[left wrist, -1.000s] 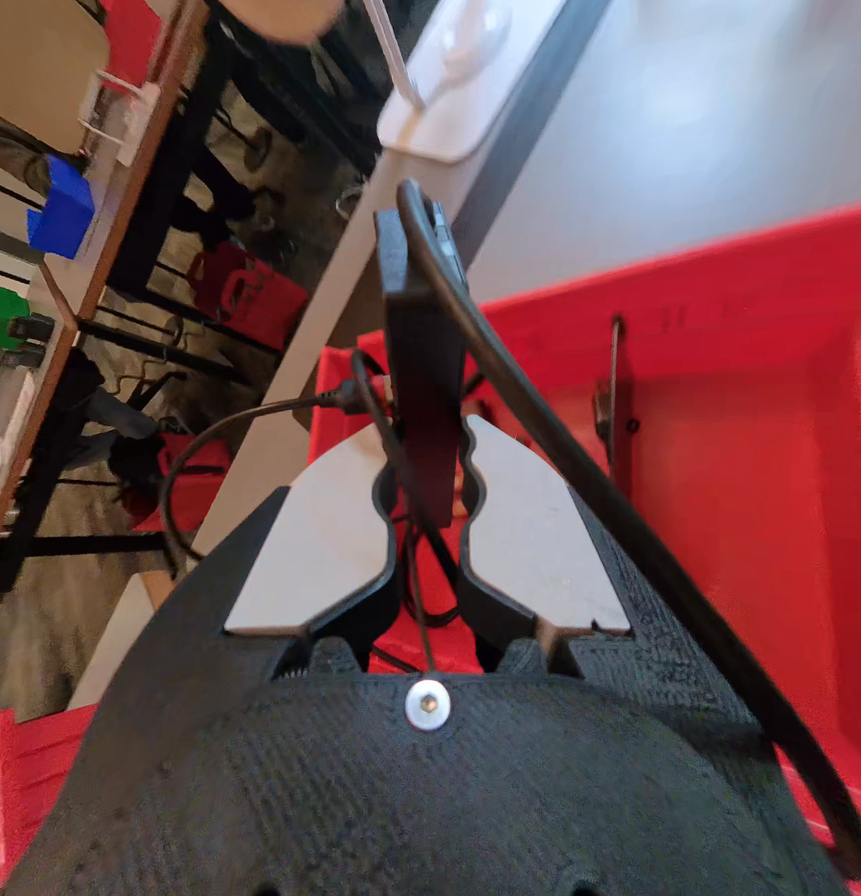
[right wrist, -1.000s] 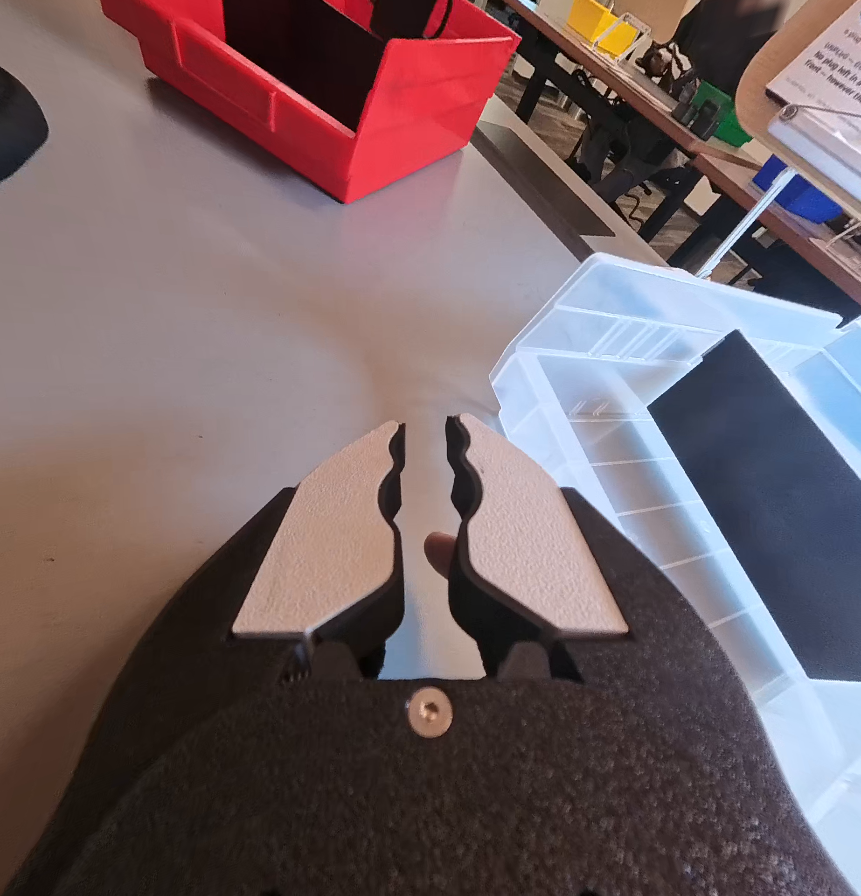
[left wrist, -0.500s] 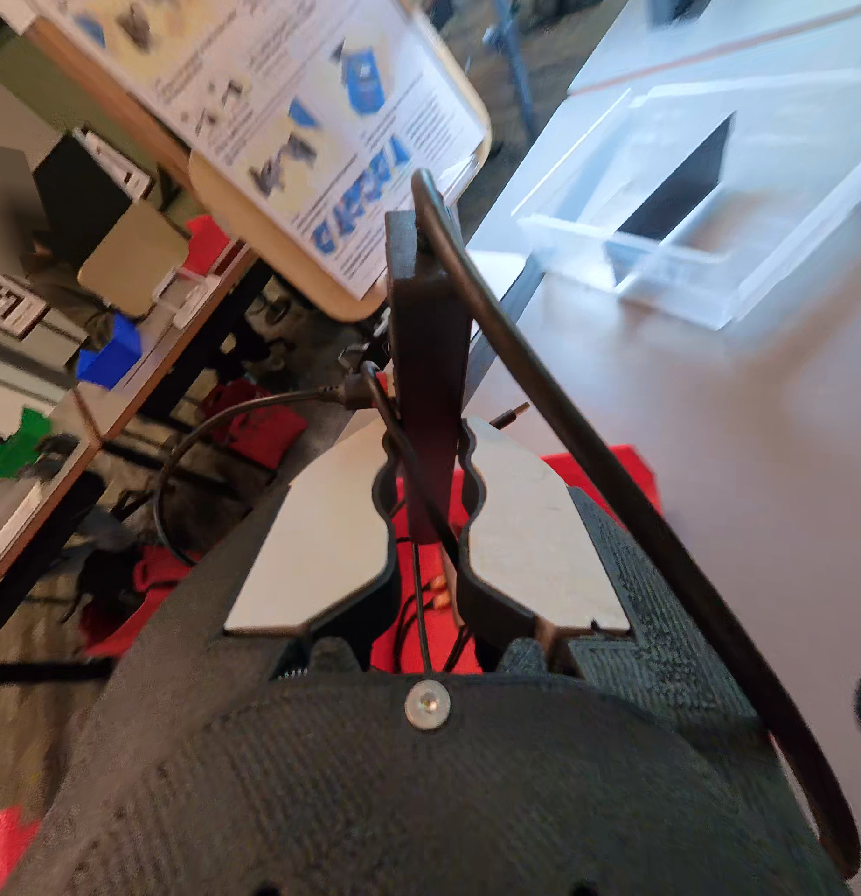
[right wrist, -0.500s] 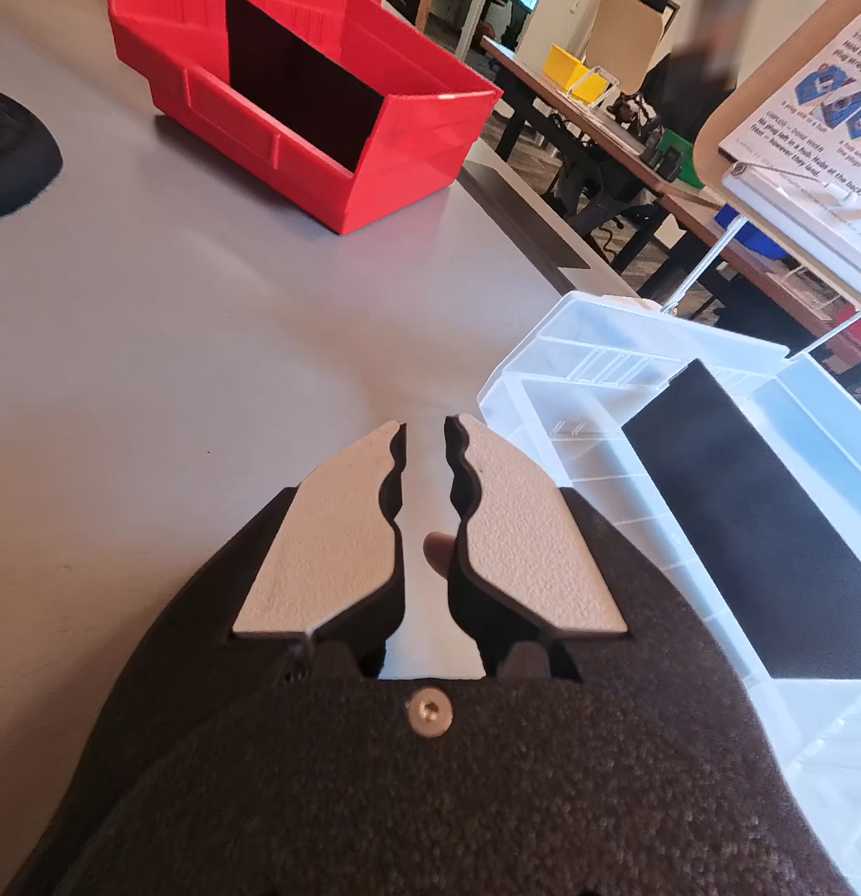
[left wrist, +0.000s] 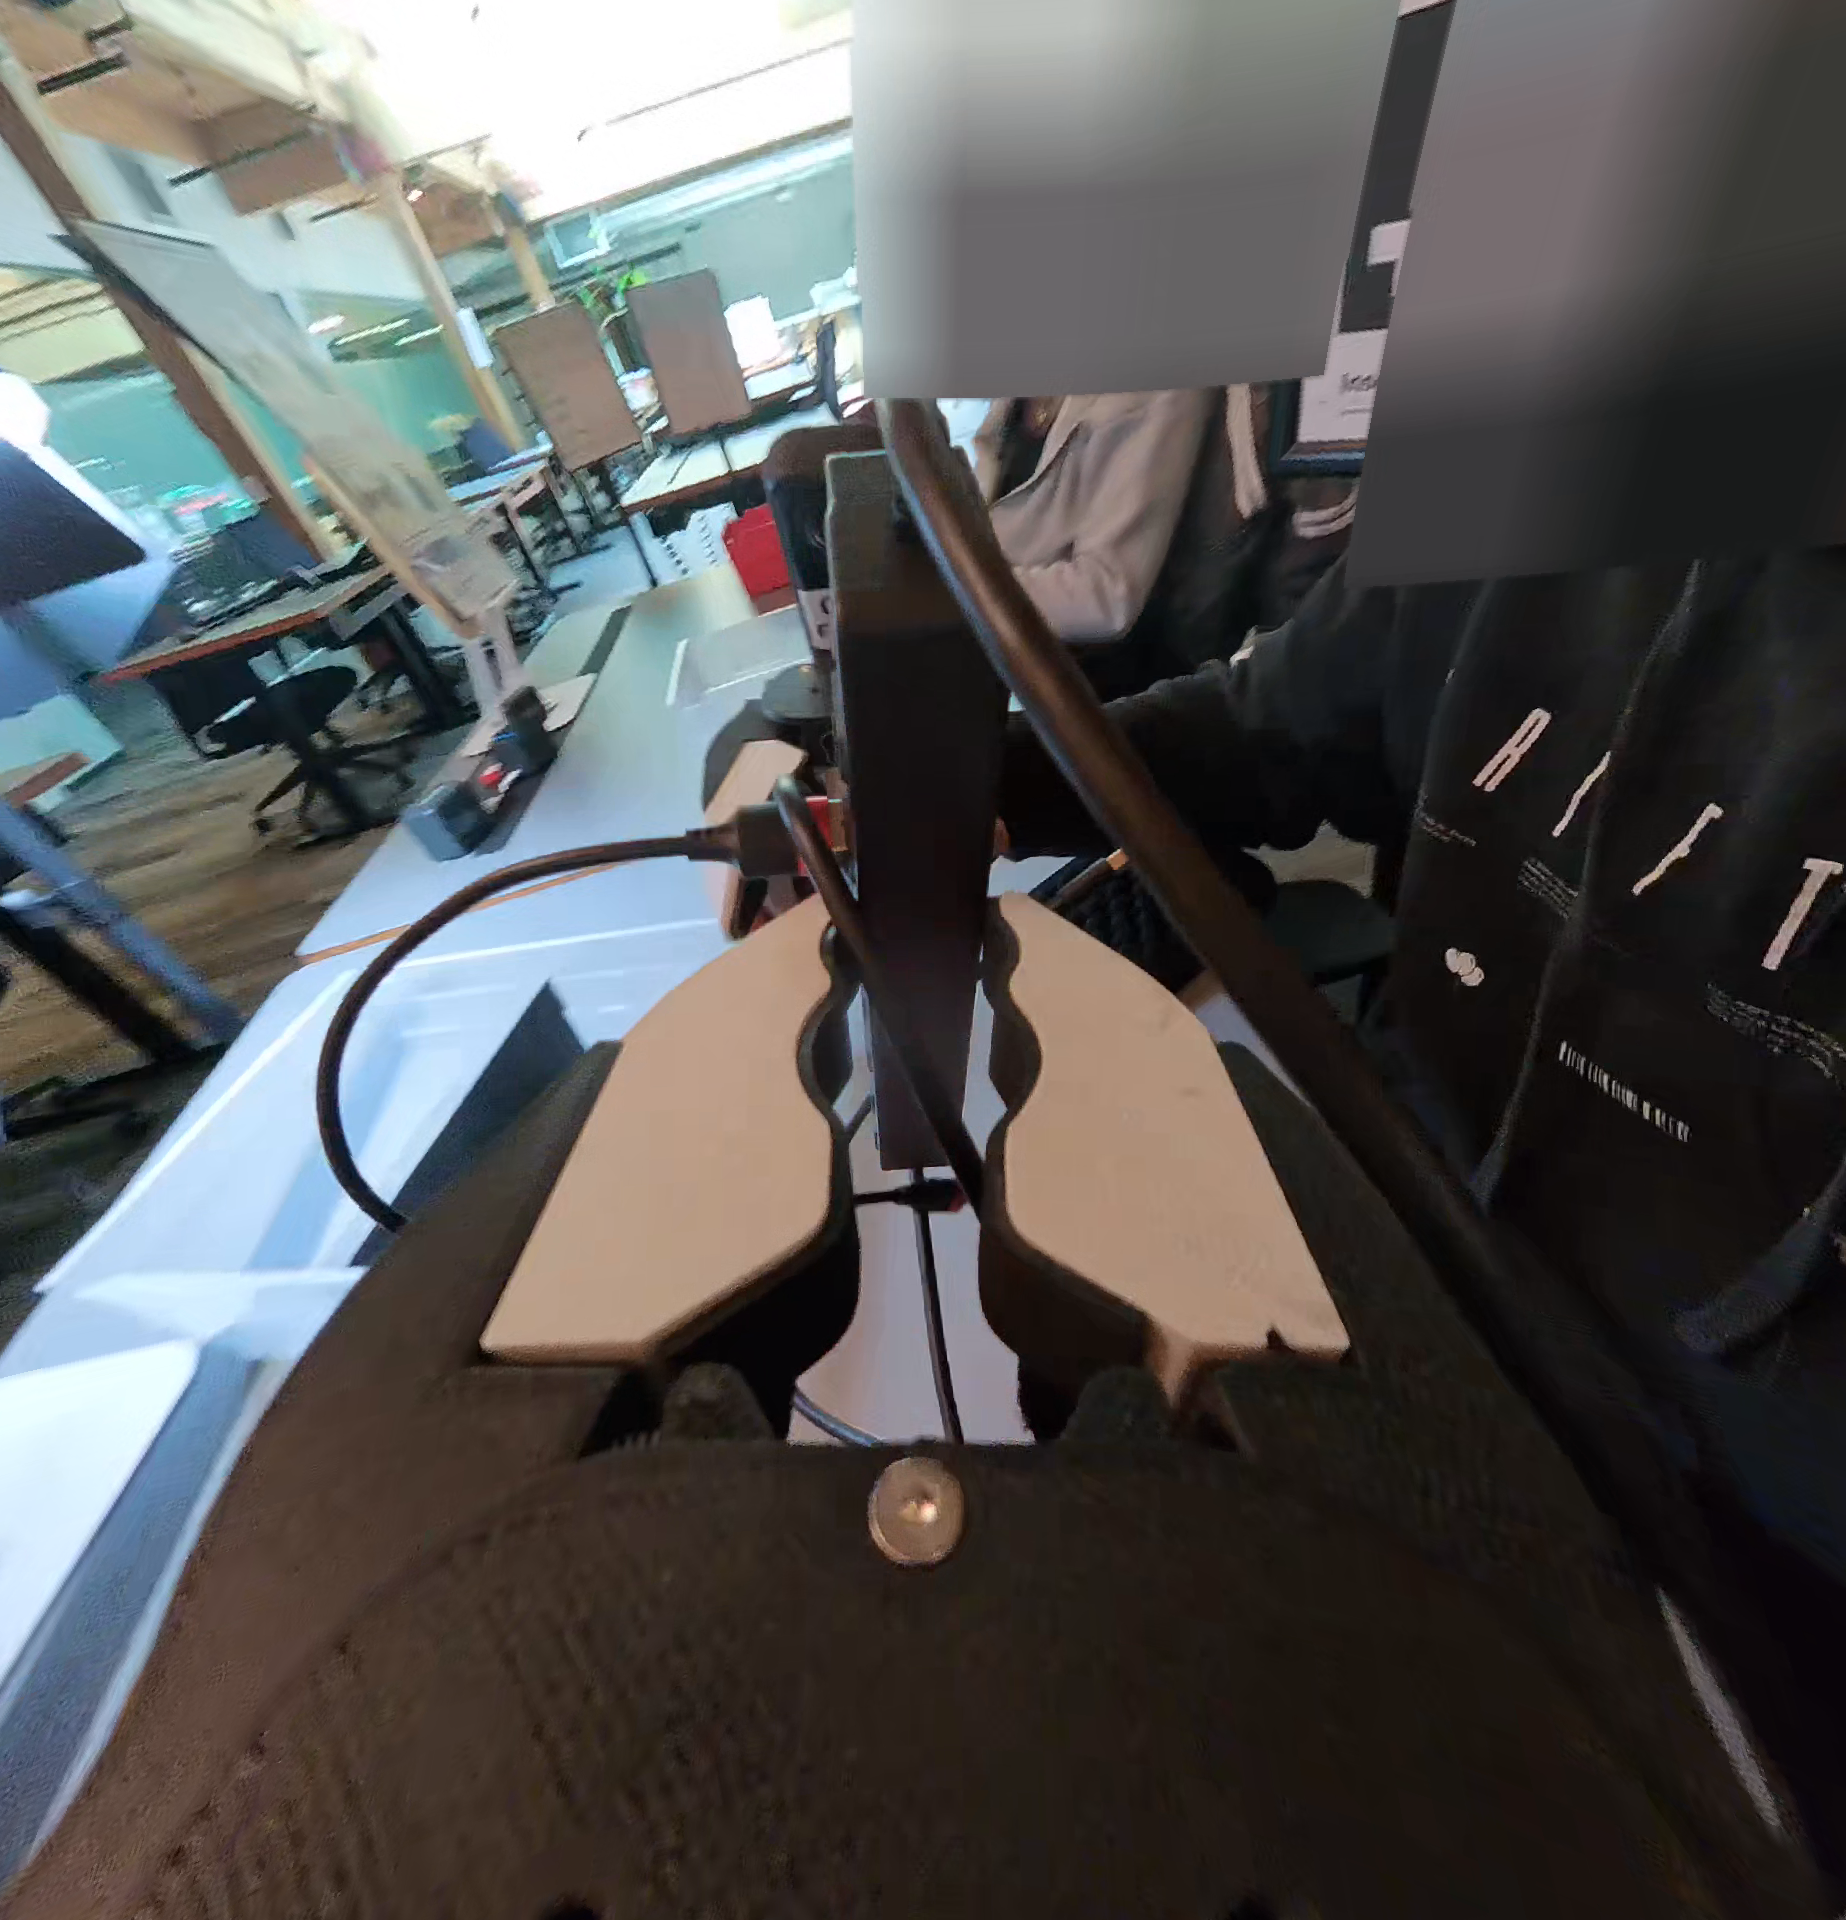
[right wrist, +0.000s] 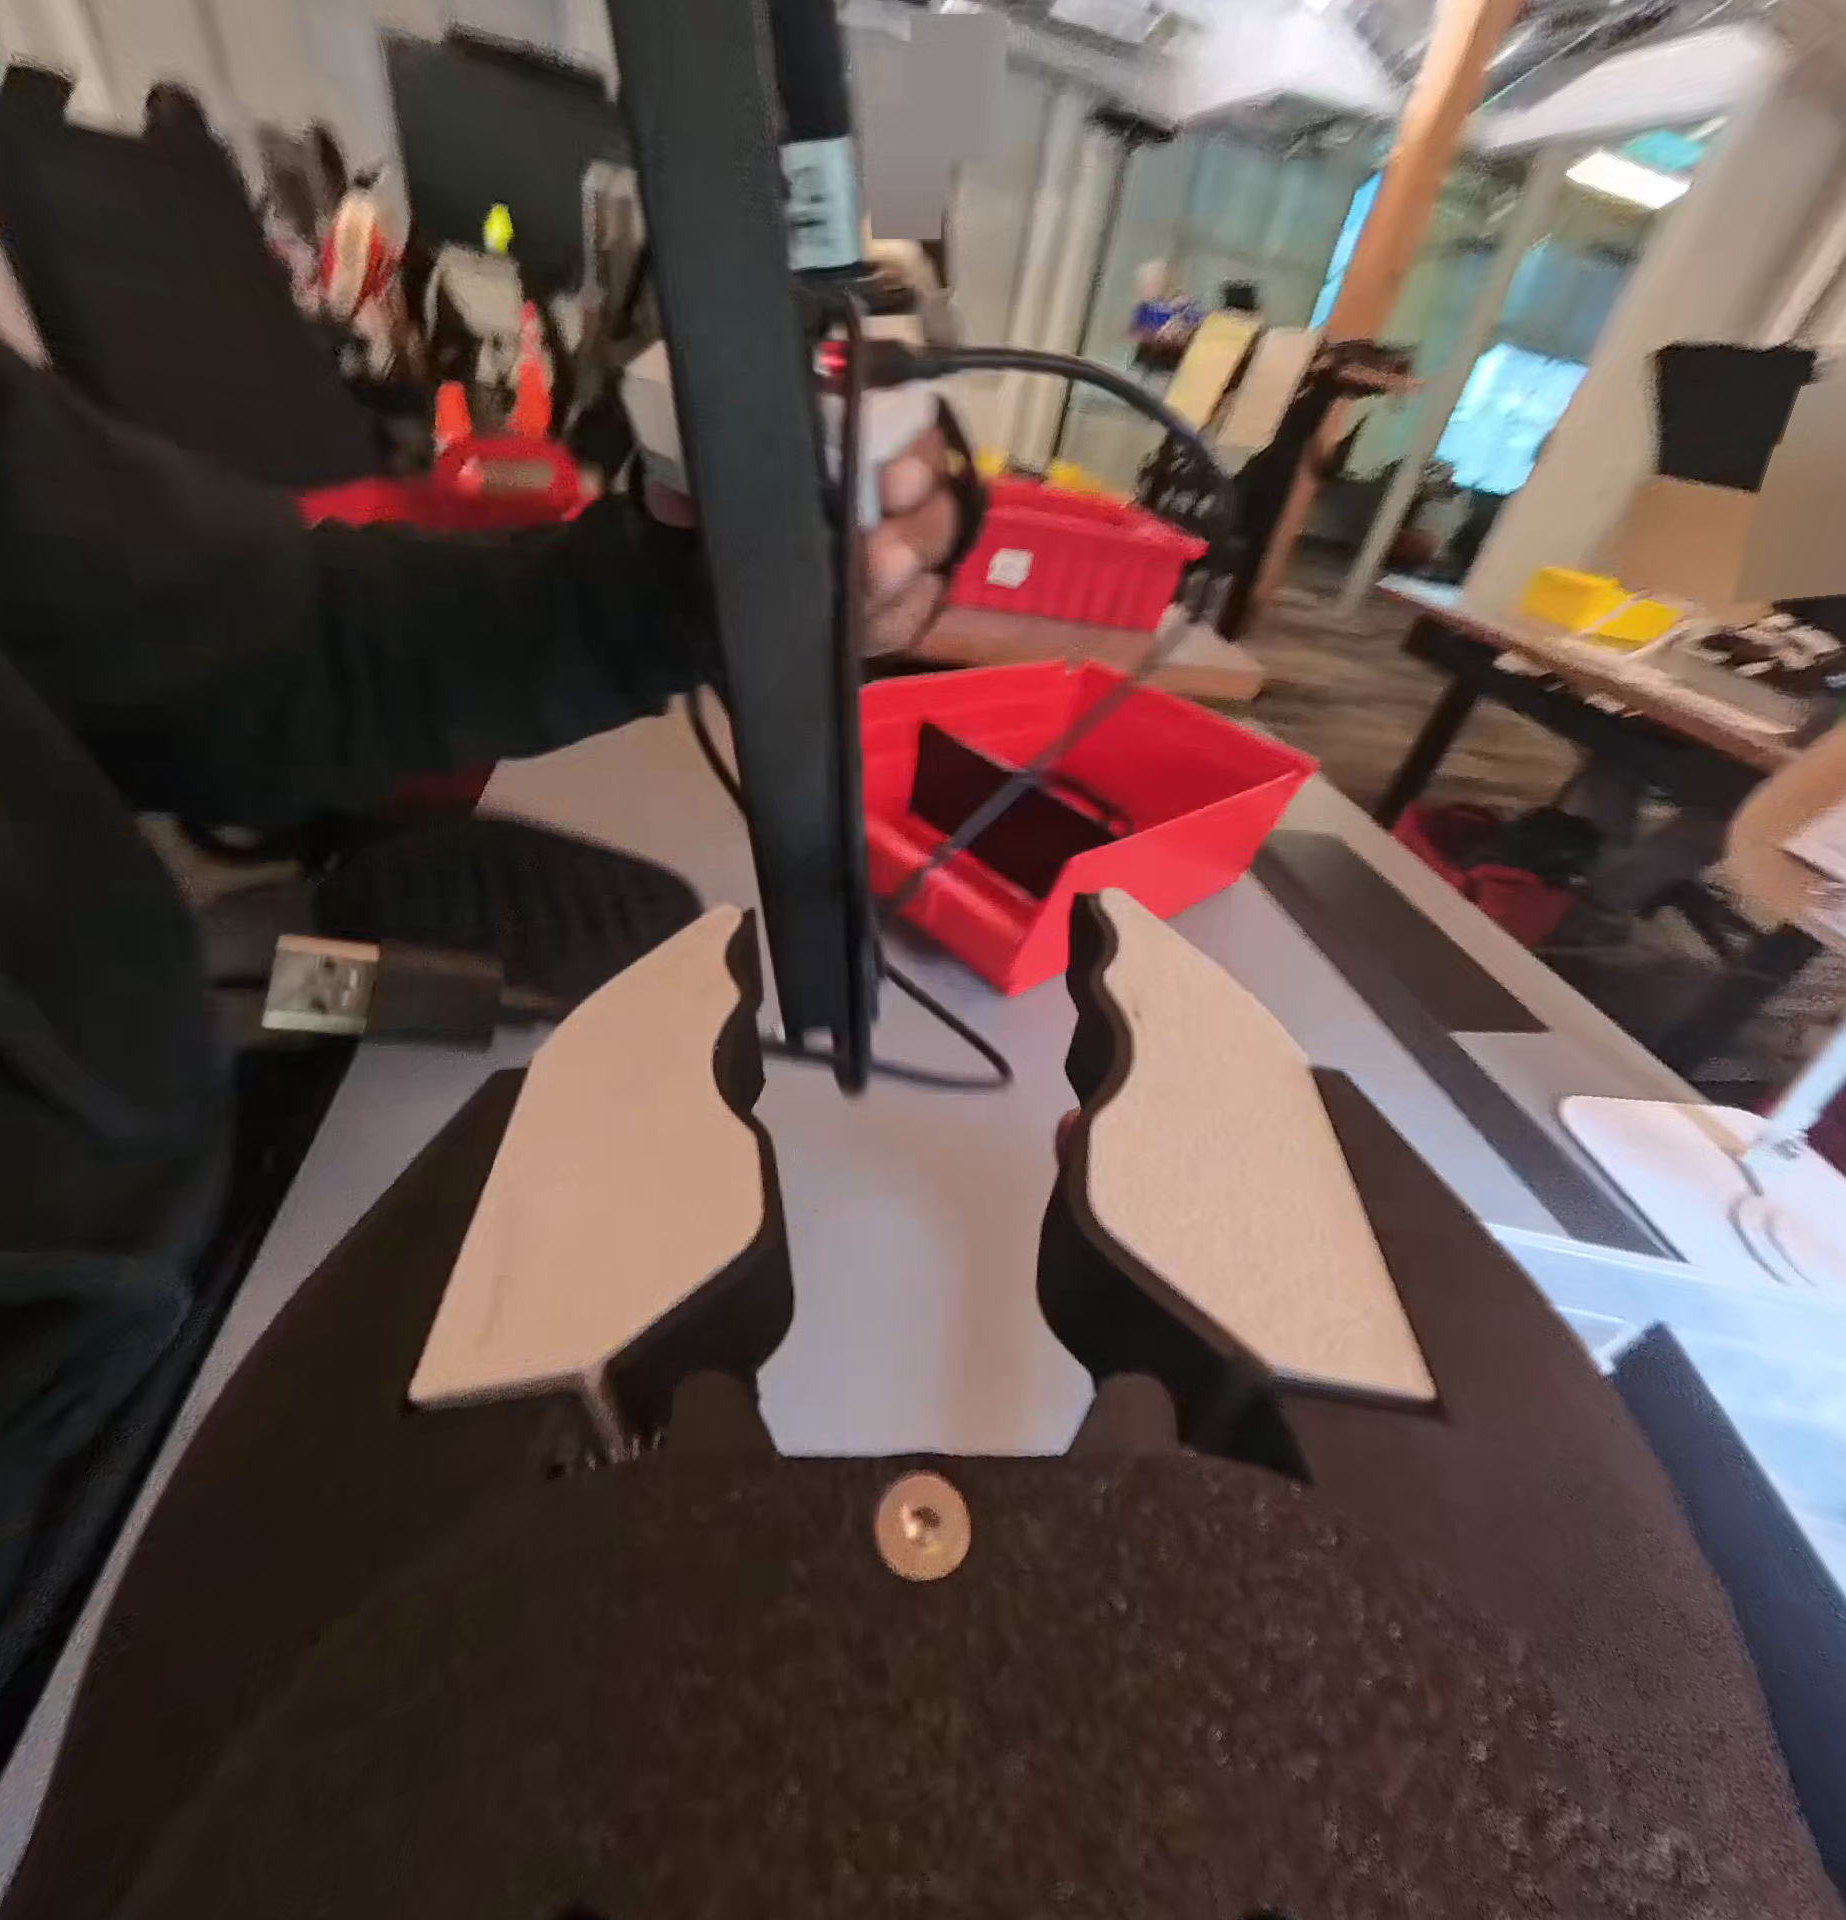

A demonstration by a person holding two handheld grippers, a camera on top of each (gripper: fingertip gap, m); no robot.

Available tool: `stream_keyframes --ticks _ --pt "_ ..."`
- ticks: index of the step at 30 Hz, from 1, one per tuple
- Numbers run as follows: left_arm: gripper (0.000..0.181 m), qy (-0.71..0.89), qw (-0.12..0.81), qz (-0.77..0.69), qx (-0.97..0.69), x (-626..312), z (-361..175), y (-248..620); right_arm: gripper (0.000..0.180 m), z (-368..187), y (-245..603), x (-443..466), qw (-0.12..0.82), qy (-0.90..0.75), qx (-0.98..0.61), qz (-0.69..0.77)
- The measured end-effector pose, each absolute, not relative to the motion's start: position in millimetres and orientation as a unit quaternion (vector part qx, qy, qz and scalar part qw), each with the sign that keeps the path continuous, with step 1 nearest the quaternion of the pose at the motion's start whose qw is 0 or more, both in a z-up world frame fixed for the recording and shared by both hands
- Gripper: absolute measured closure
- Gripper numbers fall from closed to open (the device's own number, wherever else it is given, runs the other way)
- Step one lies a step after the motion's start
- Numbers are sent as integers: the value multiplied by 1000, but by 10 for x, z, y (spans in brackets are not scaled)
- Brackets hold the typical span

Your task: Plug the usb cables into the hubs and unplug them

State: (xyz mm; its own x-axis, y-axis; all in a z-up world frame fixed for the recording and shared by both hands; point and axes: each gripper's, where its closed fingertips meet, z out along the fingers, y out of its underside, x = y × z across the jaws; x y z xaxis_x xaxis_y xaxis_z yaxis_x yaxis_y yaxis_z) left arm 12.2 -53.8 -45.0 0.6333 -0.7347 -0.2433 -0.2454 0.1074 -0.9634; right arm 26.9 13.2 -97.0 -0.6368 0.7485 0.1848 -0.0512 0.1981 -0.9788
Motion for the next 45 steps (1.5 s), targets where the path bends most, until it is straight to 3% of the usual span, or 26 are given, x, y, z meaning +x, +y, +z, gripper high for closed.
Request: stream_keyframes --ticks 1,4,10,16,21,25,29,31,34,37,40,45 --pt "158 383 638 -206 -635 193 -534 -465 121 -1036 52 269 336 -717 -244 560" --pt "158 362 640 -226 -639 207 -738 -233 153 -1270 -22 179 385 -752 -223 486" --pt "160 232 621 -151 -733 -465 -1024 19 156 -1394 388 11 421 -696 -308 494" --pt "159 11 657 -79 -750 -1539 -888 -284 156 -1378 570 -71 495 -684 -324 426" --pt "158 54 685 -77 -722 -1114 -667 -554 156 -1305 600 -139 576 -663 -320 355" --pt "123 50 639 -181 -746 -544 -1118 -223 155 -1251 444 -222 634 -643 -299 309" --pt "102 -5 655 -283 -700 -355 -1142 27 155 -1389 155 -308 673 -644 -265 251" --pt "121 -18 668 -246 -702 -473 -1188 71 155 -1447 35 -313 691 -641 -239 233" --pt "123 44 666 -215 -712 -516 -1302 19 148 -1662 -53 -359 644 -697 -222 224" --pt "125 98 656 -191 -724 -557 -1389 -86 142 -1911 -231 -234 492 -788 -226 294" --pt "125 140 635 -189 -736 -553 -1443 -183 142 -1812 -207 -39 349 -821 -271 362" --pt "126 194 637 -217 -714 -343 -1465 -241 147 -1279 57 -133 371 -806 -272 372"
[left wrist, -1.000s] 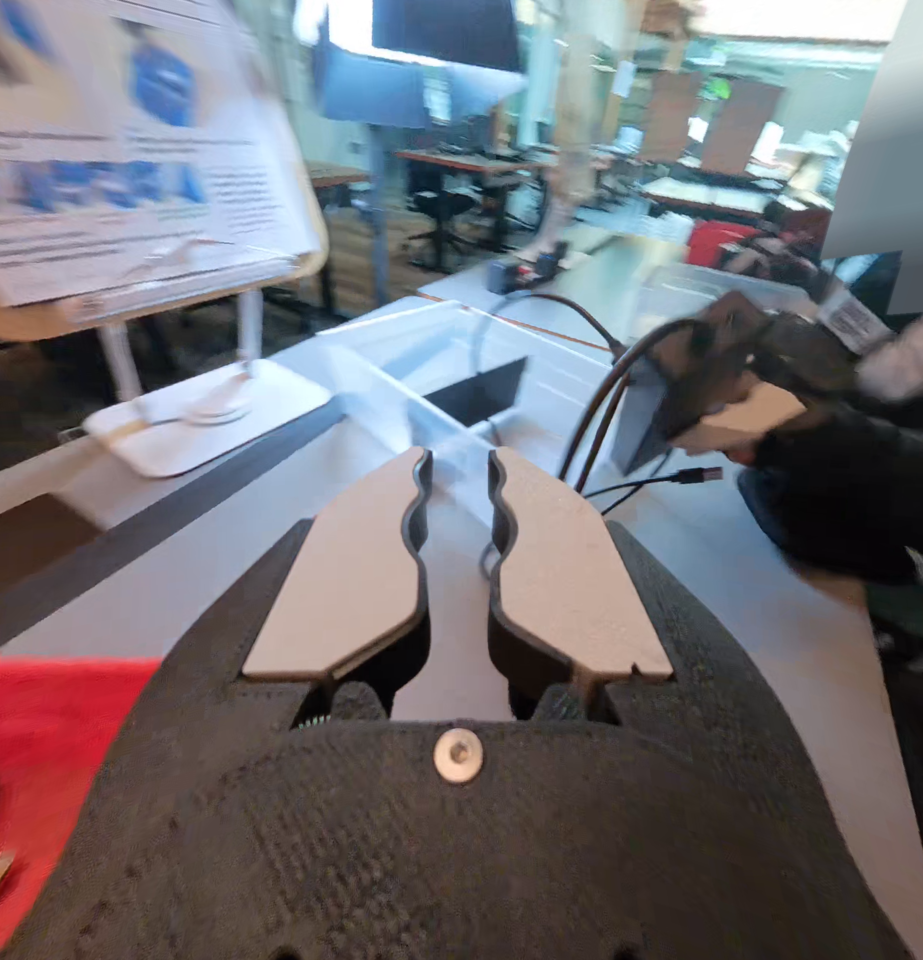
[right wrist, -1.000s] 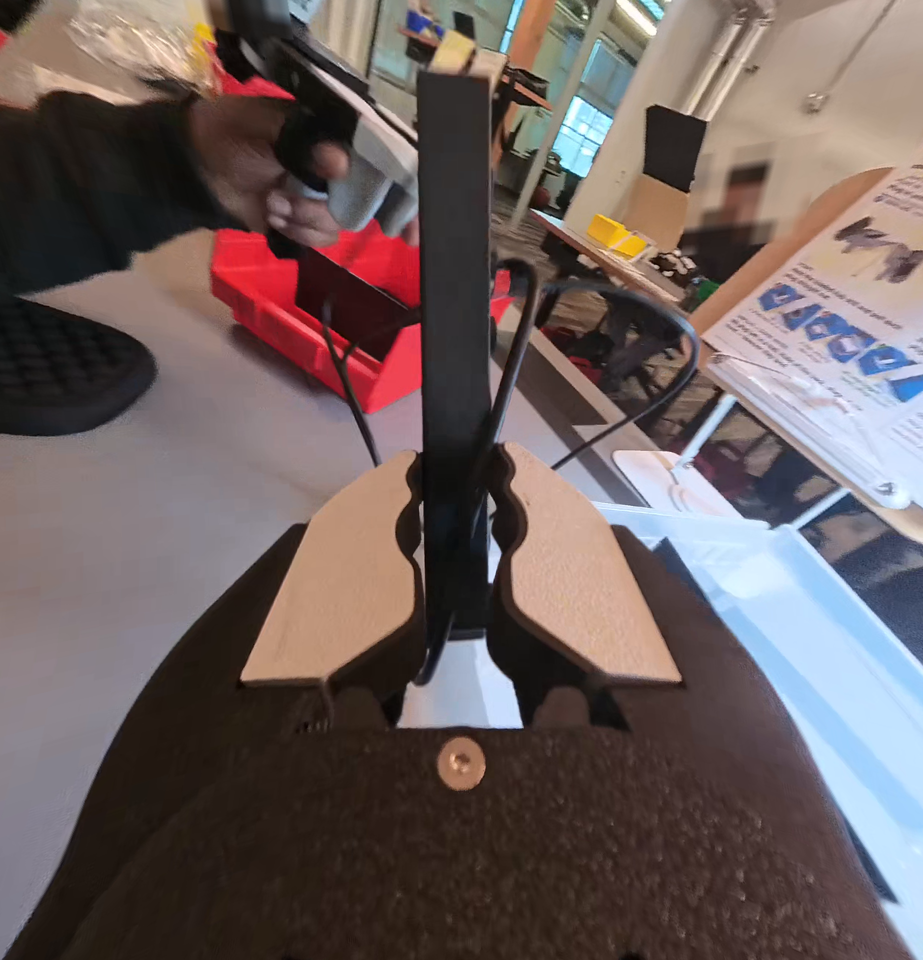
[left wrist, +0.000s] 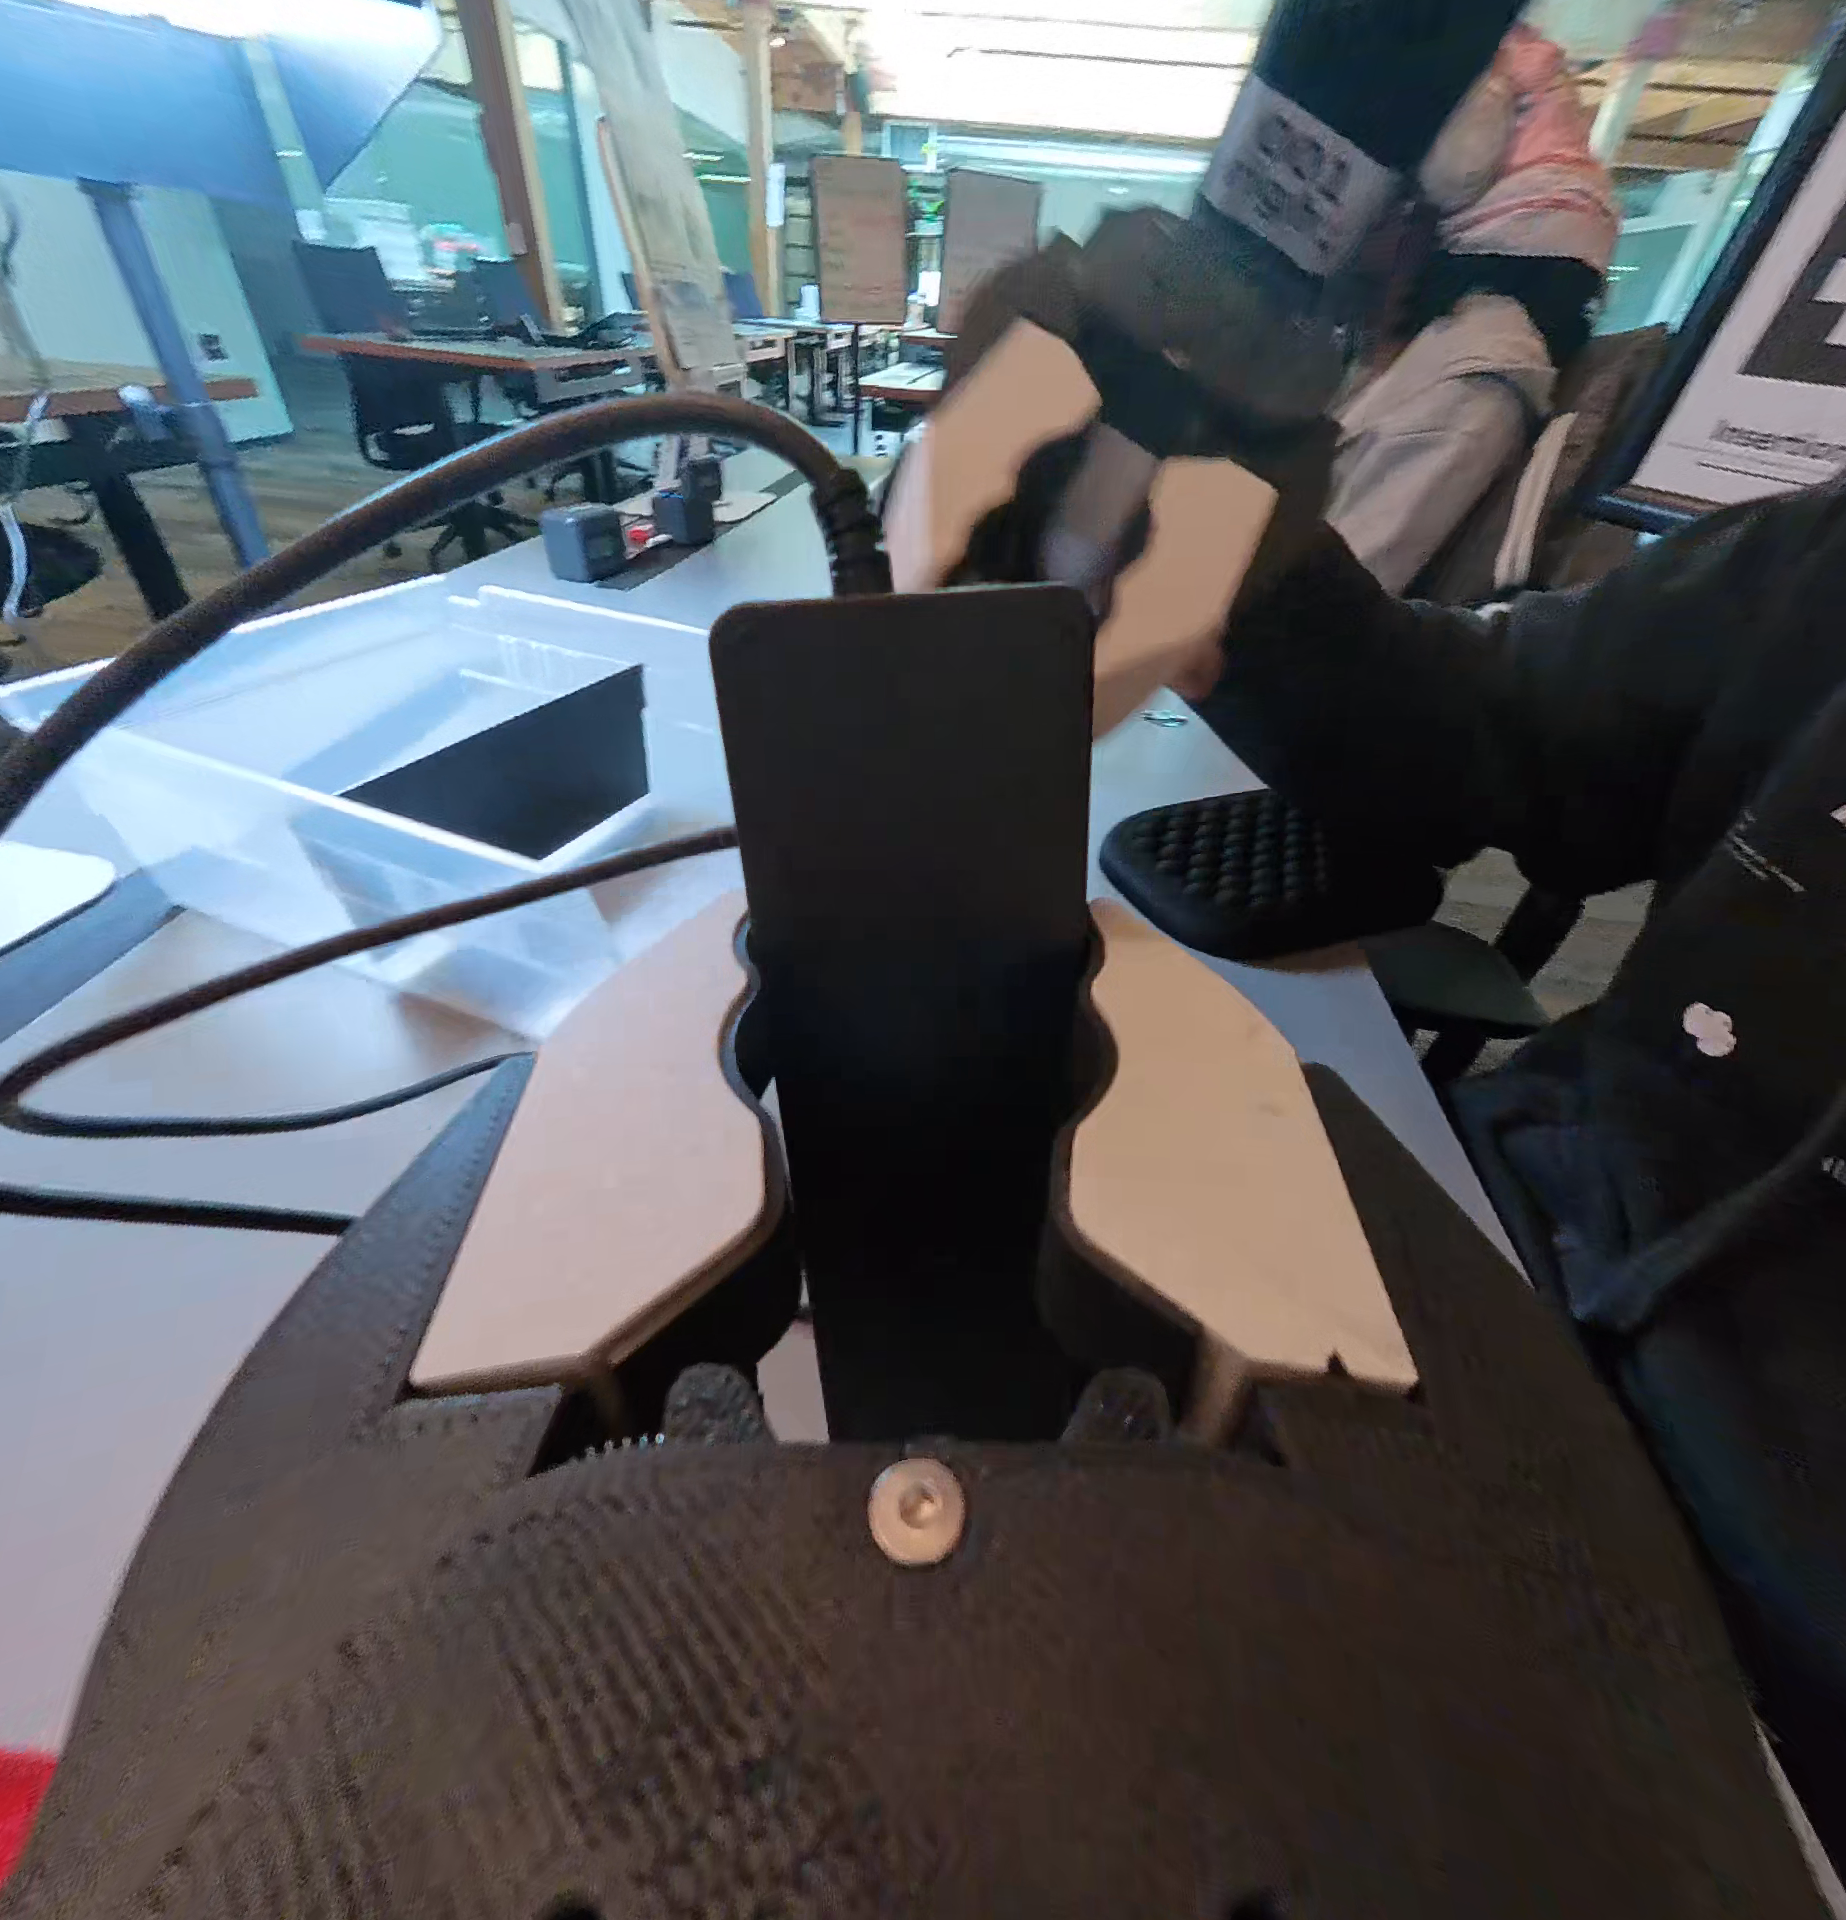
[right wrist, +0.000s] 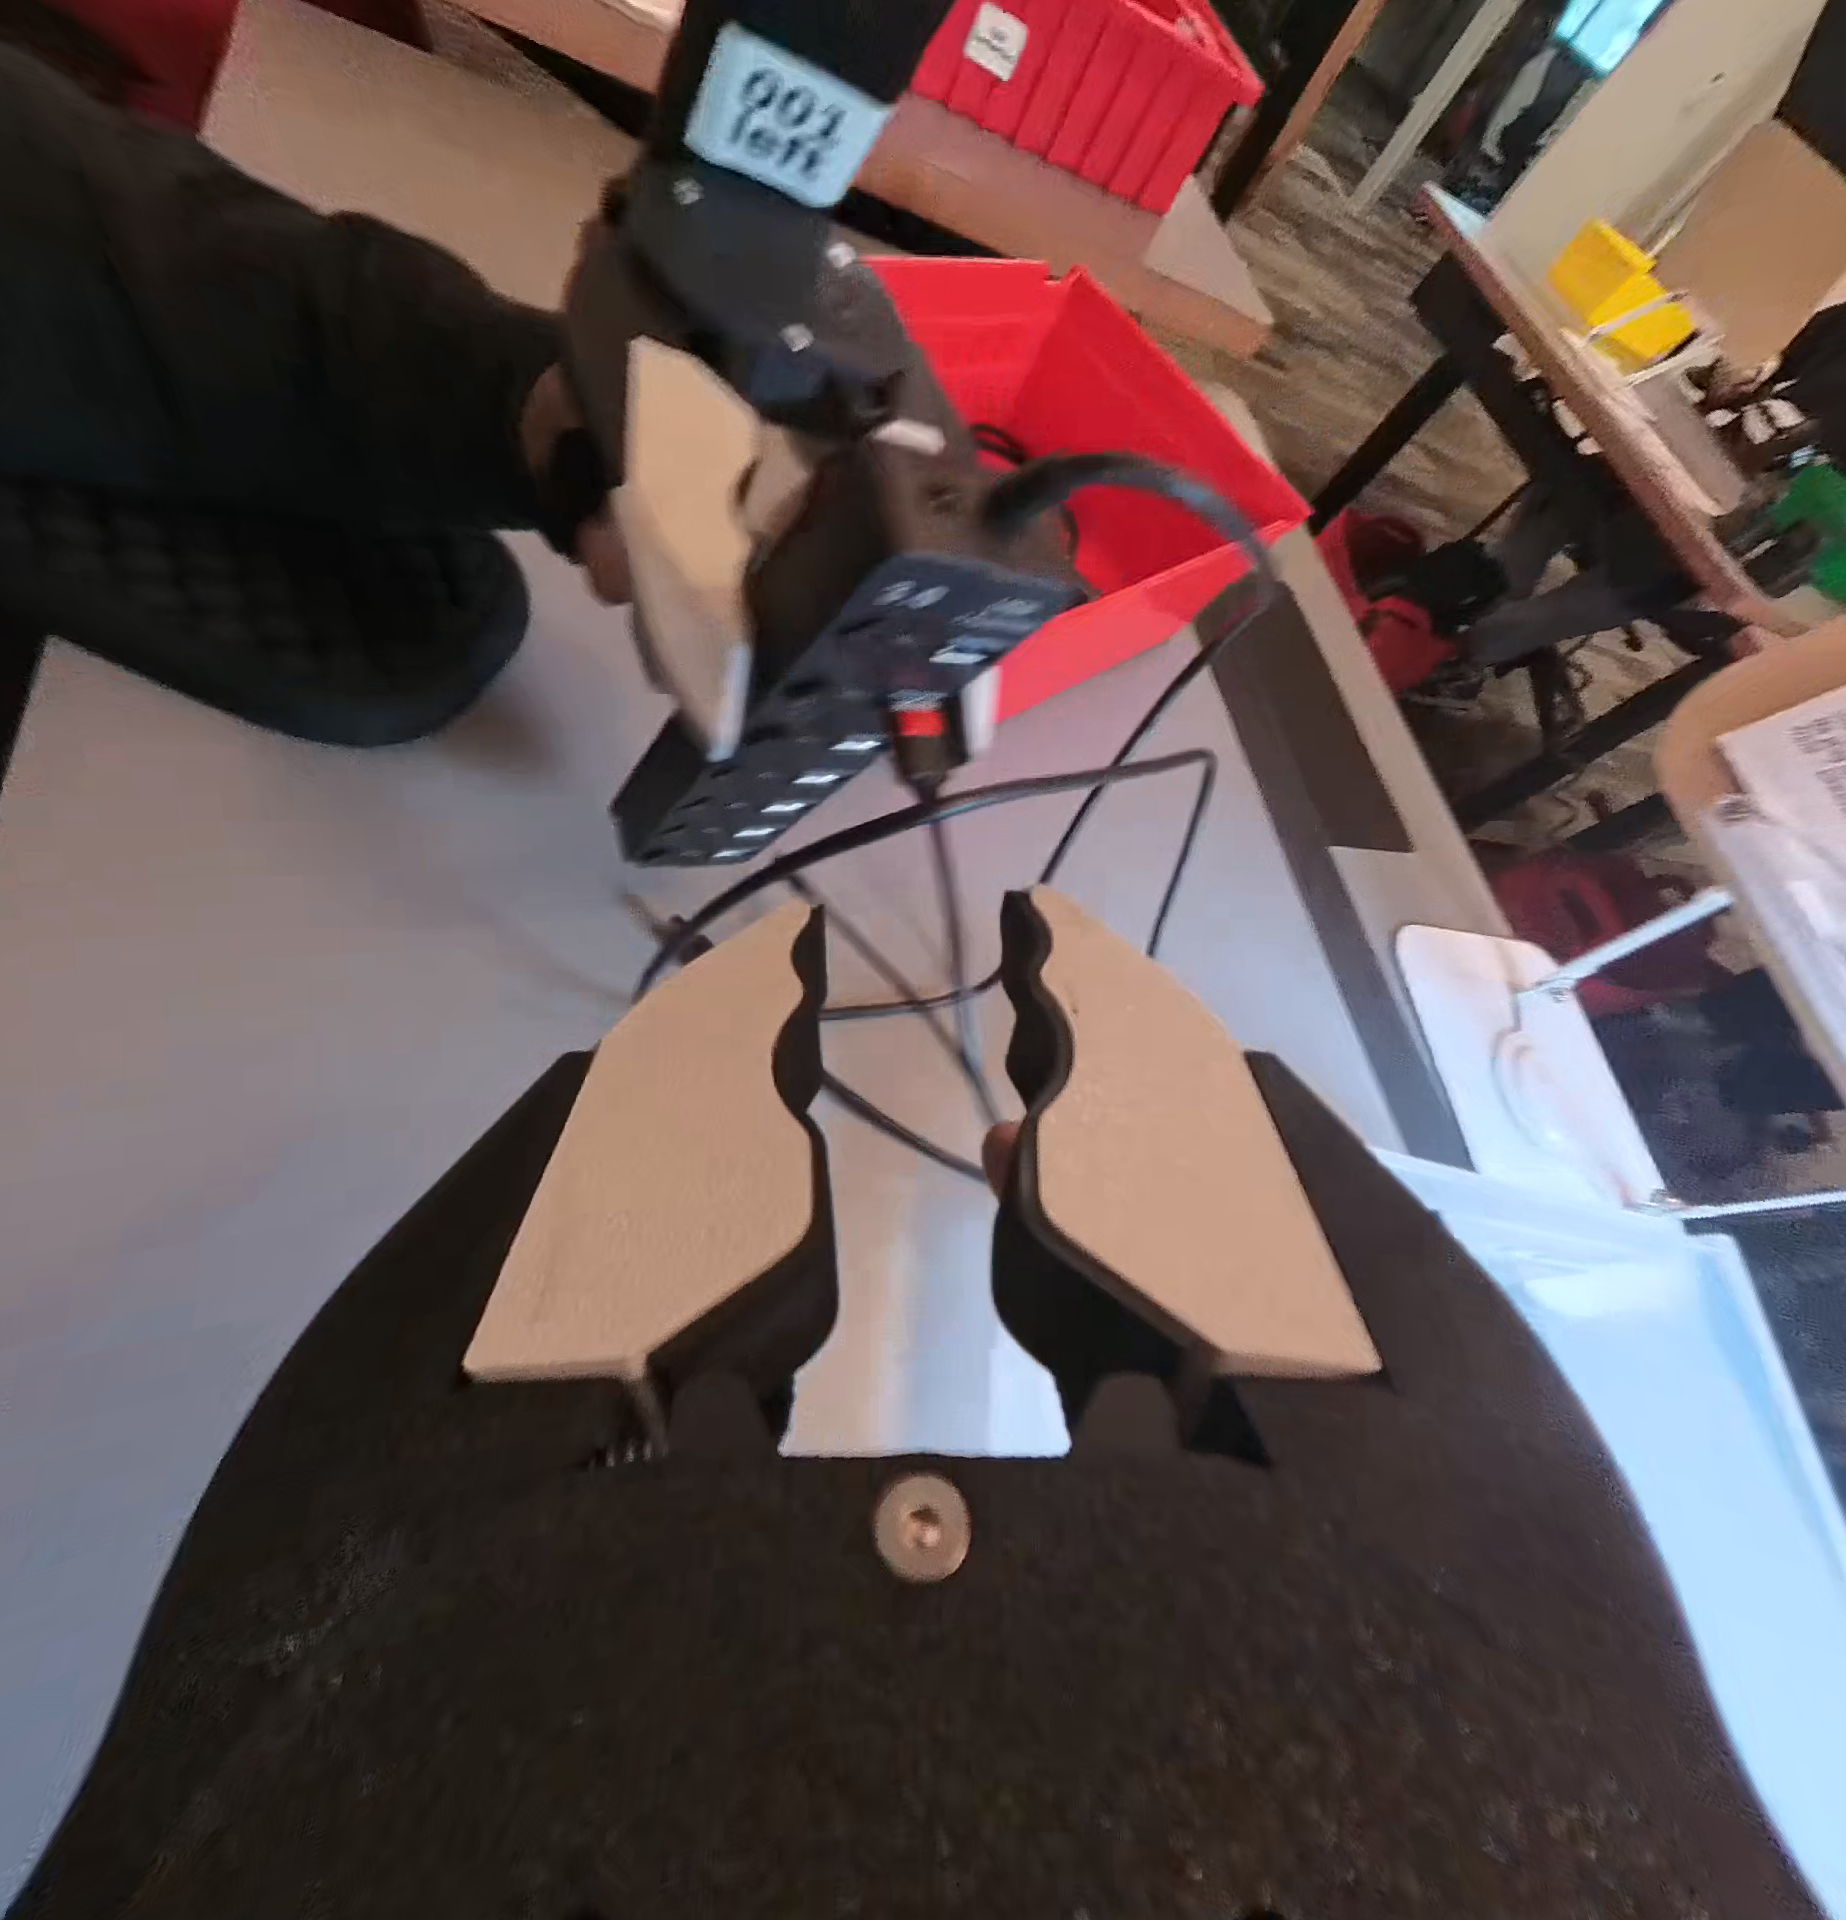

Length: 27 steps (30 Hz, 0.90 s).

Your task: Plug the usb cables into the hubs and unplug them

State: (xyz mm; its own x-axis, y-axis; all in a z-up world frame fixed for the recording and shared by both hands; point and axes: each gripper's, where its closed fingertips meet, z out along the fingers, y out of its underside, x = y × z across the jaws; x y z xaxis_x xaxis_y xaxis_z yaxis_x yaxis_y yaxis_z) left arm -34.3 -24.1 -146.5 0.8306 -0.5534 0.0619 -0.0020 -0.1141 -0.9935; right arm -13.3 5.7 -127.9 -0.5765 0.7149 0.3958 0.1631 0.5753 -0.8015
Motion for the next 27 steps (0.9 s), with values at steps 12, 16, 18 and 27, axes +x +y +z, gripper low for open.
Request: stream_keyframes --ticks 12,16,18,27 --pt "126 267 601 -203 -725 -77 -1691 -311 156 -1685 -263 -324 269 -861 -247 354" --pt "126 280 594 -166 -735 -92 -1744 -281 155 -1725 -227 -337 268 -859 -254 355" --pt "126 290 590 -139 -741 -105 -1773 -274 153 -1751 -212 -348 266 -859 -261 351" --pt "126 301 607 -97 -729 -134 -1721 -284 166 -1829 -224 -341 268 -869 -251 333"
